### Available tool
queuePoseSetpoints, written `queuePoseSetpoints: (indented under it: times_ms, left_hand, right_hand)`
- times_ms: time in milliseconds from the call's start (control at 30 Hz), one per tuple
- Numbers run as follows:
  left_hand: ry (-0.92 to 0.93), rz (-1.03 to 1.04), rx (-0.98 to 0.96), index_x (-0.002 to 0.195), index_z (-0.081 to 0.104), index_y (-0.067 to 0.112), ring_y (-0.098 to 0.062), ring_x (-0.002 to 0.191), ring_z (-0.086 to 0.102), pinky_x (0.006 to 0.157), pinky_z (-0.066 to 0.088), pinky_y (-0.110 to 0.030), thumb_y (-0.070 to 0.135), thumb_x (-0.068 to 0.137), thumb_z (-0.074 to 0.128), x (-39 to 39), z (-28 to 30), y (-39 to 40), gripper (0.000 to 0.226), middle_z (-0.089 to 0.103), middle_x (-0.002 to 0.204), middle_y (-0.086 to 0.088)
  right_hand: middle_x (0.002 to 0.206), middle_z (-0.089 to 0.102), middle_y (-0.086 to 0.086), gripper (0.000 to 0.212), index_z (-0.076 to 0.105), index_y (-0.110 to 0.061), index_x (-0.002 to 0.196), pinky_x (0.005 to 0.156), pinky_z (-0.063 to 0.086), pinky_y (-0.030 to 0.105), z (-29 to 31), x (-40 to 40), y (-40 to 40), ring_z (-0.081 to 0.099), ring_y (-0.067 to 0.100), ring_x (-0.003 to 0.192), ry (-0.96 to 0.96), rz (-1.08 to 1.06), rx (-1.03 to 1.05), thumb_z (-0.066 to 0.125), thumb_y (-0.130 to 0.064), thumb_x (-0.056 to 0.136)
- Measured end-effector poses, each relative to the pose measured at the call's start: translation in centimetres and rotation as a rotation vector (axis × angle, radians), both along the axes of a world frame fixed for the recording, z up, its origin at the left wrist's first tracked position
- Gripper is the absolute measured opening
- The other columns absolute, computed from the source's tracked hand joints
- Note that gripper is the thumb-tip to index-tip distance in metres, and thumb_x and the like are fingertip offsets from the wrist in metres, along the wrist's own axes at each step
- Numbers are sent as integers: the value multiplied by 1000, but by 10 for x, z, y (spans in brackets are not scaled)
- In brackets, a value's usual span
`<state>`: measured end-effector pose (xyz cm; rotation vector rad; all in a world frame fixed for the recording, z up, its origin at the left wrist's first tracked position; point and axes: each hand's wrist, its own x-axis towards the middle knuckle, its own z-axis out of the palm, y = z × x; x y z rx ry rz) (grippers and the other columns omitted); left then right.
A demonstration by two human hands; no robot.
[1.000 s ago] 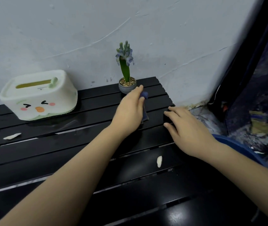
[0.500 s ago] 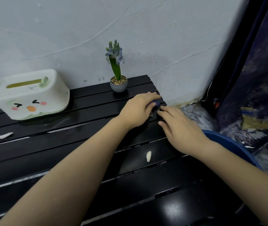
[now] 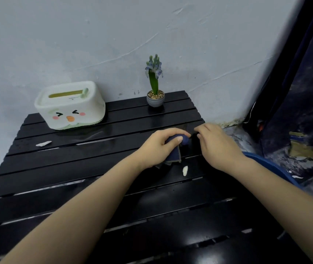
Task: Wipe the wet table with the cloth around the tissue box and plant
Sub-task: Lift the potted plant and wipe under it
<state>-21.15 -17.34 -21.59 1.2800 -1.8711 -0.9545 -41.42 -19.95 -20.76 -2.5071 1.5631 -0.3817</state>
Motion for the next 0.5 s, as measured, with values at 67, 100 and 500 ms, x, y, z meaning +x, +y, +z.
queuePoseSetpoints:
  times_ms: [67,100,500]
  left_hand:
    - [182,90,67,122,67,14,-13,118,63,110,44,-38,16,102,51,15,2,13,26,71,120,0]
    - [300,154,106,123,67,13,-20,119,64,109,45,-41,17,102,52,24,4,19,26,72,120,-4]
    - [539,938,7,118,70,19,-29,114,66,97,48,-60,24,102,50,238,44,96,26,73,117,-8]
  right_hand:
    - [113,56,11,24,57,-7,117,81,47,48,7,18,-3,50,32,104,-22,22,-34,43,-14,99]
    - [114,56,11,25,56,-8,118,82,47,47,11,30,-4,50,33,105,-32,39,-47,43,-17,99]
    - [142,37,1,70,33,-30,147,105,41,40,45,231,-43,35,21,135,-298,288,103,60,-54,87]
